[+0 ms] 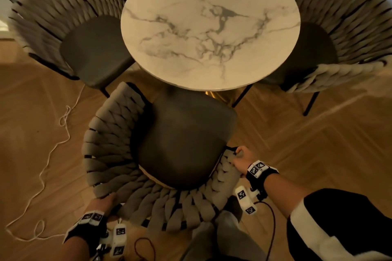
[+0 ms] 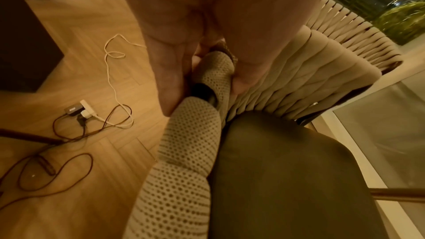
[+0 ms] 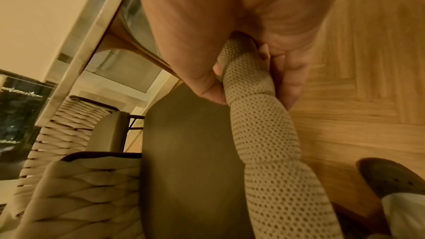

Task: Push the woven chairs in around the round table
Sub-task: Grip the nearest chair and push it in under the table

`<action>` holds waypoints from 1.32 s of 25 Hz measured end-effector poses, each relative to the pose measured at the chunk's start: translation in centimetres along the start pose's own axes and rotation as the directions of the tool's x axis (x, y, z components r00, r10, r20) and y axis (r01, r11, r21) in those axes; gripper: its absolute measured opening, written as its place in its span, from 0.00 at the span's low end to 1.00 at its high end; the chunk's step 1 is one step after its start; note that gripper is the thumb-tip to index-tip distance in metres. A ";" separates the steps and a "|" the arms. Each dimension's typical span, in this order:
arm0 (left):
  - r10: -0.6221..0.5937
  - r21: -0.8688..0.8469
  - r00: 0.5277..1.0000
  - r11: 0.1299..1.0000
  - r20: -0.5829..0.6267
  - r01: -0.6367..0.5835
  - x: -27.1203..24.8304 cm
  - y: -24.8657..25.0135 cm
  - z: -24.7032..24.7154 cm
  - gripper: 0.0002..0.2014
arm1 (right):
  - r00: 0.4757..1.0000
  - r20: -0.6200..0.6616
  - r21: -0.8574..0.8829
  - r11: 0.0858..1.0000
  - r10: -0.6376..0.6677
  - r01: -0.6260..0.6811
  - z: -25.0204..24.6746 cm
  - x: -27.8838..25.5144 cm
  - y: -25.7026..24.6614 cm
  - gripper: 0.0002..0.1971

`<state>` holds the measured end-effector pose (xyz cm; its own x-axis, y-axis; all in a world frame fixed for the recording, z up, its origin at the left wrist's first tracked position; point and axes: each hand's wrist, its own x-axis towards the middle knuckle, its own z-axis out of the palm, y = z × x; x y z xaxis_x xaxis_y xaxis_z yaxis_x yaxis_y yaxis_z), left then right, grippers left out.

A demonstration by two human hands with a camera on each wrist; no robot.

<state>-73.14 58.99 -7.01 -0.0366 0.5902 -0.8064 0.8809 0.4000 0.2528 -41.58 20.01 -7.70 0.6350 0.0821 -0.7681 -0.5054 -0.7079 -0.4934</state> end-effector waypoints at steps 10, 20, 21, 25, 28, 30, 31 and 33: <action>-0.216 -0.247 0.954 0.932 0.206 0.264 -11.8 -1.3 15.1 0.19 | 0.970 -0.154 -0.450 0.887 -0.188 0.100 -13.1 5.9 -1.9 0.12; -0.052 -0.036 0.992 0.998 0.113 0.057 -12.7 0.5 13.1 0.19 | 0.990 -0.114 0.173 0.983 0.083 -0.063 -11.4 -2.0 6.8 0.50; -0.013 0.011 0.999 1.000 0.048 0.012 -11.4 0.7 12.3 0.22 | 0.983 -0.015 0.247 0.953 0.185 -0.175 -10.5 -2.8 8.5 0.49; 0.081 0.125 0.996 0.989 -0.029 -0.076 -10.4 2.2 11.4 0.13 | 0.942 0.217 0.392 0.860 0.257 -0.326 -8.2 -4.2 11.7 0.31; 0.058 0.071 0.998 0.996 -0.039 -0.055 -6.5 -0.3 11.5 0.16 | 0.961 0.213 0.450 0.855 0.176 -0.257 -8.3 -5.0 11.4 0.27; 0.040 0.073 0.999 0.997 -0.016 -0.039 -7.4 -0.7 11.7 0.21 | 0.961 0.220 0.462 0.850 0.167 -0.253 -8.9 -5.1 11.1 0.24; 0.036 0.058 0.999 0.998 -0.018 -0.035 -9.1 -0.1 11.9 0.21 | 0.960 0.226 0.444 0.859 0.167 -0.254 -9.2 -5.1 11.1 0.23; -0.004 0.078 1.000 0.997 -0.005 0.004 -12.4 0.7 12.2 0.15 | 0.957 0.237 0.414 0.874 0.166 -0.254 -9.4 -4.8 11.1 0.25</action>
<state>-66.27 43.40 -3.33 -0.0421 0.5919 -0.8049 0.9150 0.3463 0.2069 -44.75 5.12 -5.68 0.3854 0.1275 -0.9139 -0.8452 -0.3487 -0.4050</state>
